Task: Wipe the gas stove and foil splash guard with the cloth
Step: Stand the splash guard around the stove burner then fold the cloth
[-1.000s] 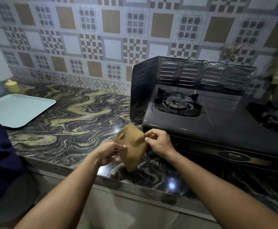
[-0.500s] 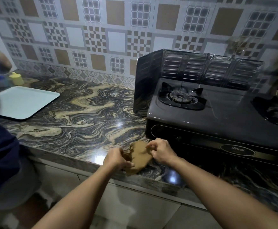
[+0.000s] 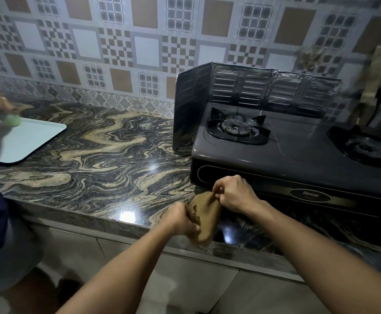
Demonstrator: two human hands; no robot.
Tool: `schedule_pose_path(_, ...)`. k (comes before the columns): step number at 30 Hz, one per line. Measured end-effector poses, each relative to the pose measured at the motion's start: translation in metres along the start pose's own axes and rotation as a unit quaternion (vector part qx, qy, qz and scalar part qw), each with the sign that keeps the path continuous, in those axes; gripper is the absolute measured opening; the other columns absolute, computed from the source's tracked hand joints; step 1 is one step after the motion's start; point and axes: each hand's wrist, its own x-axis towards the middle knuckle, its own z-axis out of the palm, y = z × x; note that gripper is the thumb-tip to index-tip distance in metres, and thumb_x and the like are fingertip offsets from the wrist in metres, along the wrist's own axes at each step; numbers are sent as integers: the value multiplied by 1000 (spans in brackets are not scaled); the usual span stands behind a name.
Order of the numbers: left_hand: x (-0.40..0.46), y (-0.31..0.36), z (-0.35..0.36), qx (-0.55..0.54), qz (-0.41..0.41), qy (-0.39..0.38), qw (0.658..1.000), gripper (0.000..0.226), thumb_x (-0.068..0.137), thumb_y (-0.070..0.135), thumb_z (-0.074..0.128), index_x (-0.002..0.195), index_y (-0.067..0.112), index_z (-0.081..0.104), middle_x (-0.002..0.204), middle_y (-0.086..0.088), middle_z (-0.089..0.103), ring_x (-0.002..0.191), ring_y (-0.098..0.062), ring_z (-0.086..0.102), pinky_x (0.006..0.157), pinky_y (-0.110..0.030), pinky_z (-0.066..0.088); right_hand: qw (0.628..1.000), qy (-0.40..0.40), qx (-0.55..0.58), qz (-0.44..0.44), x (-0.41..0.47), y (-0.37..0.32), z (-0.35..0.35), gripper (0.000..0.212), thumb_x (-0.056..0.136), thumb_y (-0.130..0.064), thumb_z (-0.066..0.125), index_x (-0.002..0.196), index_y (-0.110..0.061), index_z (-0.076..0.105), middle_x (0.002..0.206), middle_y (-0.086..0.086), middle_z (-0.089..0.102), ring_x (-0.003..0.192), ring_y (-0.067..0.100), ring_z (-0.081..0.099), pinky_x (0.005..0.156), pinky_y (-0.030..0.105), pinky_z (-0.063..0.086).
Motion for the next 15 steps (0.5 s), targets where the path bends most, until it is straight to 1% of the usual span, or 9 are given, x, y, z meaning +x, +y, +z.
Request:
schedule_pose_path(3,5,5,-19,-149,12,-51,987,28,65,15,87,77,0,66,74,-15,70,66,-25,67,68,-37,56,999,33,17,9,-5,4,-26,17,78,-26,70,94,-30,76,95,-3,75,96,19,68,85,31,54)
schedule_pose_path(5,3,12,-36,-233,22,-77,969,21,68,2,81,68,4,60,59,-9,64,50,-17,60,52,-25,52,998,63,29,-1,-8,6,-41,18,78,-25,70,94,-28,77,94,-3,76,93,17,69,84,30,54)
schedule_pose_path(6,1,17,-46,-267,28,-81,960,23,66,1,80,64,8,58,55,-5,61,47,-15,57,47,-21,47,996,79,36,-6,-9,7,-48,19,78,-25,70,95,-28,77,94,-3,76,92,17,69,84,30,55)
schedule_pose_path(7,-1,21,-56,-302,37,-82,949,21,62,2,77,62,11,58,55,-4,60,51,-16,56,47,-21,45,994,95,44,-10,-10,8,-53,19,78,-25,70,95,-28,78,93,-3,76,91,16,69,83,30,55)
schedule_pose_path(9,-2,27,-72,-400,58,-82,911,14,62,2,68,72,10,62,67,-7,62,63,-20,58,55,-24,49,989,130,71,-10,-8,12,-61,18,77,-26,71,92,-28,78,91,-5,76,87,14,70,82,31,57)
schedule_pose_path(11,-3,34,-84,-498,74,-77,860,24,71,-6,60,92,5,64,80,-12,64,68,-21,61,56,-26,55,980,160,117,-2,-5,17,-65,15,75,-27,70,87,-28,79,83,-9,76,79,9,71,77,32,59)
schedule_pose_path(12,-4,40,-91,-531,83,-73,840,27,74,-8,58,98,4,63,82,-14,64,69,-22,62,56,-27,56,975,167,144,3,-3,19,-66,13,75,-25,70,84,-27,79,78,-10,76,75,7,70,74,31,59)
schedule_pose_path(13,-6,45,-96,-552,96,-68,826,28,75,-9,58,100,3,63,82,-15,65,68,-23,62,56,-27,56,971,169,171,7,-1,20,-67,11,76,-23,69,81,-27,78,74,-10,75,71,6,69,72,31,59)
schedule_pose_path(15,-8,60,-108,-554,122,-44,822,28,72,-5,62,99,3,64,80,-16,63,64,-23,61,53,-26,54,956,175,235,20,3,20,-69,13,79,-16,68,74,-27,74,70,-8,72,68,10,67,68,31,58)
